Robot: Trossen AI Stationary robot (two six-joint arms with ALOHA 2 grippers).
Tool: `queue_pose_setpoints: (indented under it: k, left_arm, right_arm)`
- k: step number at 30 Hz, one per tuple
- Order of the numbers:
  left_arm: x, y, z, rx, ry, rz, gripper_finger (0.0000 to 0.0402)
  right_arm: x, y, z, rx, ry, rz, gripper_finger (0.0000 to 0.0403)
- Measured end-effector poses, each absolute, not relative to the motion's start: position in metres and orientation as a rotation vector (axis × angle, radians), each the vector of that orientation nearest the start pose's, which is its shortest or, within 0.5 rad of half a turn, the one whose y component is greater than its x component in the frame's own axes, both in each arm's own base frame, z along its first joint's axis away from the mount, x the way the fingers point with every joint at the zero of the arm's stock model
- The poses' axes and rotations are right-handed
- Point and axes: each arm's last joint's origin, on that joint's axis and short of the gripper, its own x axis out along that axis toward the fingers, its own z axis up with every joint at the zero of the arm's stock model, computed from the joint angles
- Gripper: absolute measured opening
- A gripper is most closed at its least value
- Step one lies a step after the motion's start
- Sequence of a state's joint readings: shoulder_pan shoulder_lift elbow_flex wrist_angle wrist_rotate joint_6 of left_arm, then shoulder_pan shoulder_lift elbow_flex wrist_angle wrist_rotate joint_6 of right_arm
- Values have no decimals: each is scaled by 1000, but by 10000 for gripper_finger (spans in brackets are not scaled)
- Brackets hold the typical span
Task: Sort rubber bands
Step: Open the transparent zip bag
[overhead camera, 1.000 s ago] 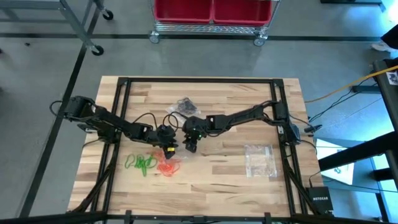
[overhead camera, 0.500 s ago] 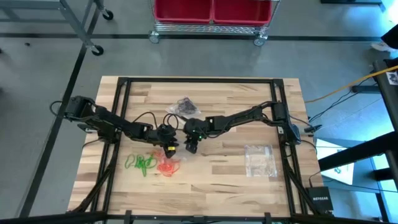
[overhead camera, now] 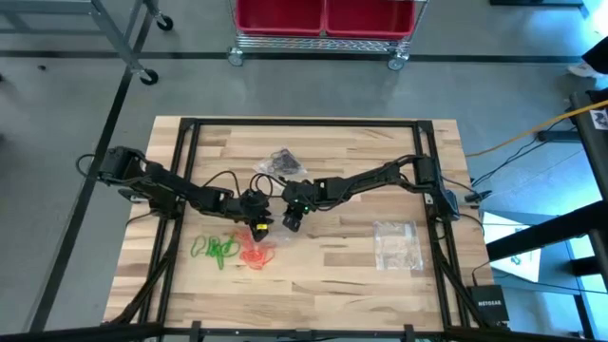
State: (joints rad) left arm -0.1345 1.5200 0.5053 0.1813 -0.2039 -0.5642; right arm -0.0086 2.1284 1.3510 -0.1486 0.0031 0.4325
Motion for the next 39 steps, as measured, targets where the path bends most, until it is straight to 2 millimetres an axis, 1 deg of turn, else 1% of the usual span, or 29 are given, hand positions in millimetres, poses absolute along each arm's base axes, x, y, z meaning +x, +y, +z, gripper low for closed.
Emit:
queue_pose_setpoints:
  k: [3,6,9,13,14,16,20,26,29,35,39]
  left_arm:
    - [251,-29,122,-385,769,257,129]
    - [251,-29,132,-375,740,232,129]
    - [251,-29,151,-353,706,216,129]
    - [249,-26,181,-220,686,233,129]
    - [248,-25,186,-184,682,245,129]
    - [246,-20,190,-127,692,249,129]
    - [243,-12,186,-115,745,227,129]
    - [241,-1,167,-155,827,185,129]
    - [242,0,158,-167,868,165,129]
    - [252,-2,143,-195,880,106,129]
    - [256,-3,135,-198,895,99,129]
  right_arm:
    - [434,-6,121,408,913,-232,153]
    - [434,-6,121,408,914,-227,153]
    - [434,-6,121,407,914,-225,153]
    - [434,-6,121,408,918,-213,153]
    - [434,-6,121,406,918,-211,153]
    - [434,-6,121,406,918,-210,153]
    - [435,-5,121,406,910,-206,153]
    - [435,-6,122,410,905,-199,153]
    - [435,-6,122,407,904,-198,153]
    - [435,-6,121,400,904,-194,153]
    - [435,-6,121,400,903,-194,153]
